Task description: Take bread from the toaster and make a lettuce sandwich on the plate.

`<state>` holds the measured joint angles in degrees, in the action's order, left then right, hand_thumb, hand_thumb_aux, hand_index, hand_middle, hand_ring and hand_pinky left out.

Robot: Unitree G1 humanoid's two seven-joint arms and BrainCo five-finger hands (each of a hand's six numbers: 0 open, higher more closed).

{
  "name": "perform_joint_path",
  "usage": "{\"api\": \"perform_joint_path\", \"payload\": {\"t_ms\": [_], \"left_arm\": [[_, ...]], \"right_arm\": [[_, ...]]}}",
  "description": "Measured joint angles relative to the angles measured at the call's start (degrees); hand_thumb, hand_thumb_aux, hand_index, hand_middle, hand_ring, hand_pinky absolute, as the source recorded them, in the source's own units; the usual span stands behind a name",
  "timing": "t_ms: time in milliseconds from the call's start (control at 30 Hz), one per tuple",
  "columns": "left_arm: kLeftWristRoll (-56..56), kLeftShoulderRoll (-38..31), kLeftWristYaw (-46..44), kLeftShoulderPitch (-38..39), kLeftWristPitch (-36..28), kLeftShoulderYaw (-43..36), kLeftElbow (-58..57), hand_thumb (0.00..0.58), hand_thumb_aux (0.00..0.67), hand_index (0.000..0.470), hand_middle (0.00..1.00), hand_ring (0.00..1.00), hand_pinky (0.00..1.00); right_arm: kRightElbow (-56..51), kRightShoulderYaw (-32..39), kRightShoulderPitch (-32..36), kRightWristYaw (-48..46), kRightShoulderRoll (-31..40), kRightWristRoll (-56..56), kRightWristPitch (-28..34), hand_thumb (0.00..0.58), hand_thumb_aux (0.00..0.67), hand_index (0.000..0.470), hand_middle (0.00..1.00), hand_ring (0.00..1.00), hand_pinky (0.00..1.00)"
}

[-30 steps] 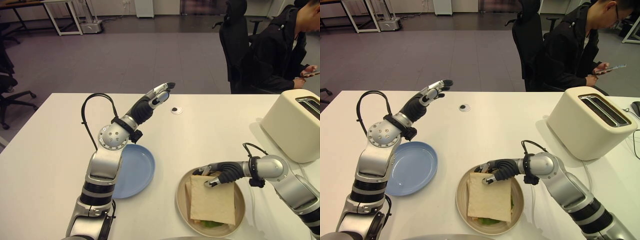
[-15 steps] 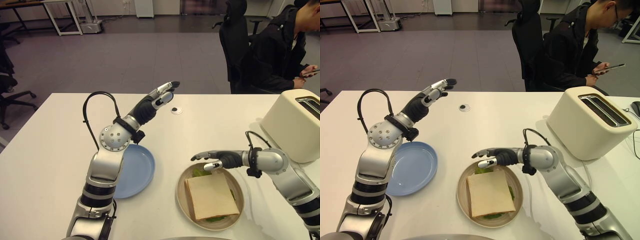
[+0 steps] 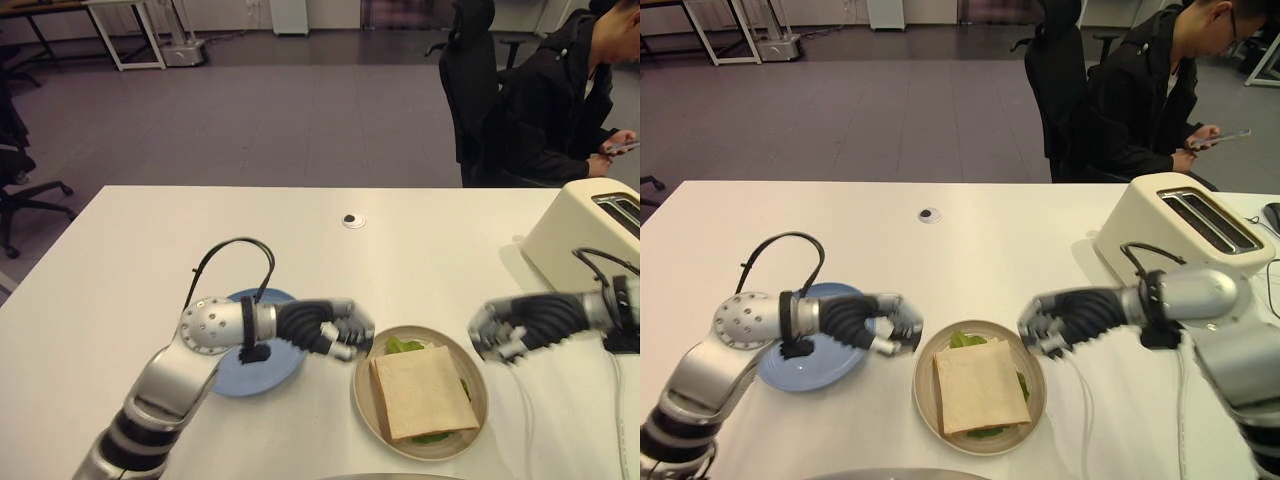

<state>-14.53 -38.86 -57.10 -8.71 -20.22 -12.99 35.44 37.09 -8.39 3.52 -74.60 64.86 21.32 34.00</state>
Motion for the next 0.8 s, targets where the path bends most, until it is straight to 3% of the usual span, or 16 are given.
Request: {"api": "perform_joint_path", "payload": {"t_ms": [133,233,400,600,800], "left_arm": [[-8.15,-6.81,-9.68,2.43,-2.71,-0.42,4.72,0.58,0.67,0.47,1.0,1.0,1.0],[-8.48,-12.68,-15.06,5.82,-3.94,-4.71,7.31,0.58,0.67,0.47,1.0,1.0,1.0],[-1.78,-15.7,-18.14,3.83,-2.79,-11.25,6.81,0.58,0.67,0.47,1.0,1.0,1.0],[7.17,-13.69,-16.56,1.43,0.21,-17.6,3.8,0.58,0.67,0.47,1.0,1.0,1.0],[13.7,-11.01,-15.03,-0.31,2.65,-21.61,0.32,0.58,0.67,0.47,1.0,1.0,1.0]], "right_arm": [[9.73,-9.19,-9.41,-5.46,2.84,9.3,6.15,0.58,0.67,0.47,1.0,1.0,1.0],[15.03,-7.53,-21.0,-6.53,5.19,5.68,4.56,0.58,0.67,0.47,1.0,1.0,1.0],[15.61,-1.76,-30.7,-4.55,7.98,-4.81,-1.66,0.58,0.67,0.47,1.0,1.0,1.0],[12.9,7.35,-31.19,-0.39,9.45,-13.78,-7.02,0.58,0.67,0.47,1.0,1.0,1.0],[10.09,15.88,-24.38,2.88,9.13,-19.51,-7.86,0.58,0.67,0.47,1.0,1.0,1.0]]}}
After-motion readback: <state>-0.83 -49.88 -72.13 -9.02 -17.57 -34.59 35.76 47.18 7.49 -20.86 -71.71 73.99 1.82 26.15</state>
